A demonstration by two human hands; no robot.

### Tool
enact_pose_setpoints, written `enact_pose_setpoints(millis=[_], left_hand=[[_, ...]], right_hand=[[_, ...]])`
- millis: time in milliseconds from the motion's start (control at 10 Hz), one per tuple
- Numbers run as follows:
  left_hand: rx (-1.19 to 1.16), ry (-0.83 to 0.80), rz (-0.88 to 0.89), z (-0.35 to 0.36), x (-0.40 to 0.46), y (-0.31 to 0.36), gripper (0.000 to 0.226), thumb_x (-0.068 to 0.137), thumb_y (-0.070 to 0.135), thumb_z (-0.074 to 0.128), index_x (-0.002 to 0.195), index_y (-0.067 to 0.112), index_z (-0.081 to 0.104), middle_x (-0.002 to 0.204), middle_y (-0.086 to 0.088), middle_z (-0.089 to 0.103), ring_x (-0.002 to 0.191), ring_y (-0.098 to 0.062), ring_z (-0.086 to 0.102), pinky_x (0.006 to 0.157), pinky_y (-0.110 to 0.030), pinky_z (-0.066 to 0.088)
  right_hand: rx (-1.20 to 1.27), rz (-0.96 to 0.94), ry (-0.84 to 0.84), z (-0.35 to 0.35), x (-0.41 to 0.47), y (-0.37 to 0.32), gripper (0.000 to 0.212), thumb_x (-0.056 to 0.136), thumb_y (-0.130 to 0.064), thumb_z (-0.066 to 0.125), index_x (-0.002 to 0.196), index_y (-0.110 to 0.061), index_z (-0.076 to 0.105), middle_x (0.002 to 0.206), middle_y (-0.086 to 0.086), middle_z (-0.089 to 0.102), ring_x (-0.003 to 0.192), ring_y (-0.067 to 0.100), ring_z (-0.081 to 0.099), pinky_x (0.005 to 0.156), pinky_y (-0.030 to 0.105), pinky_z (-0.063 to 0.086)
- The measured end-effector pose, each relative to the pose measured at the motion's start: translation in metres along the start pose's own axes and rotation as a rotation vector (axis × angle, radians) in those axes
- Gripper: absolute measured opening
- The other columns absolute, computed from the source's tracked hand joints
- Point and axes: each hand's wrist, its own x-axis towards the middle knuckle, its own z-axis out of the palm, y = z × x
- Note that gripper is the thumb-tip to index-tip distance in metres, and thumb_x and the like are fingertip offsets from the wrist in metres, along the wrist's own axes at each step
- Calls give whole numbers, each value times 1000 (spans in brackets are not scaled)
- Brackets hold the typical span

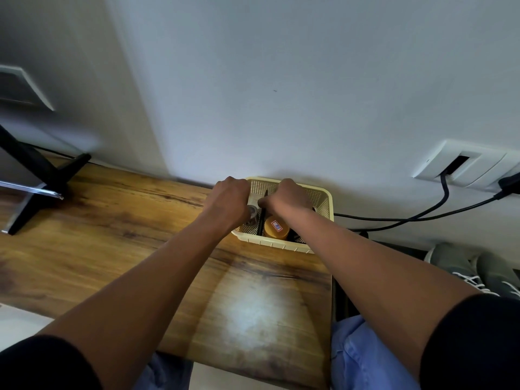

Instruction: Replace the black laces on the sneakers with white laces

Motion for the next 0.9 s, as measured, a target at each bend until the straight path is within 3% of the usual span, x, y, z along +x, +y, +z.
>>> enact_pose_setpoints(millis=[100,200,400,600,700,900], left_hand=[[15,-7,-11,1,-2,-1,20,80,29,79,84,16,64,76,-2,50,78,-30,54,65,-35,49],[38,-21,-25,3,-2,-3,33,79,30,80,68,18,51,66,1,43,74,-31,52,62,-33,43],[87,-32,-28,6,0,-1,36,80,34,84,67,20,53,68,1,45,81,-34,63,64,-33,46],[64,-2,-21,8,-3,-2,22,82,33,85,89,18,71,90,-5,63,90,-32,67,69,-34,51],[76,-16,-35,5,-3,-1,23,81,32,85,94,17,73,99,-8,69,95,-32,67,77,-37,57],[77,54,-77,-1,-4,3,20,88,32,74,106,23,74,110,-7,72,104,-32,67,74,-32,47]], right_hand=[[-19,19,-30,3,0,1,26,77,-33,77,79,-15,59,78,2,66,72,24,66,58,28,44],[-46,28,-41,5,-1,1,23,80,-31,76,78,-16,58,80,1,65,75,25,66,59,28,44],[-57,23,-46,5,1,3,27,81,-35,80,83,-16,62,86,3,70,81,26,68,59,28,41],[-85,-9,-49,8,1,7,35,84,-45,80,84,-15,62,88,3,68,83,27,67,58,28,39],[-107,-55,-58,9,0,9,39,86,-50,77,93,-13,70,91,5,72,88,29,70,65,29,45],[-162,-200,86,2,-1,17,43,93,-58,67,93,-15,70,91,4,73,88,29,69,68,32,50]])
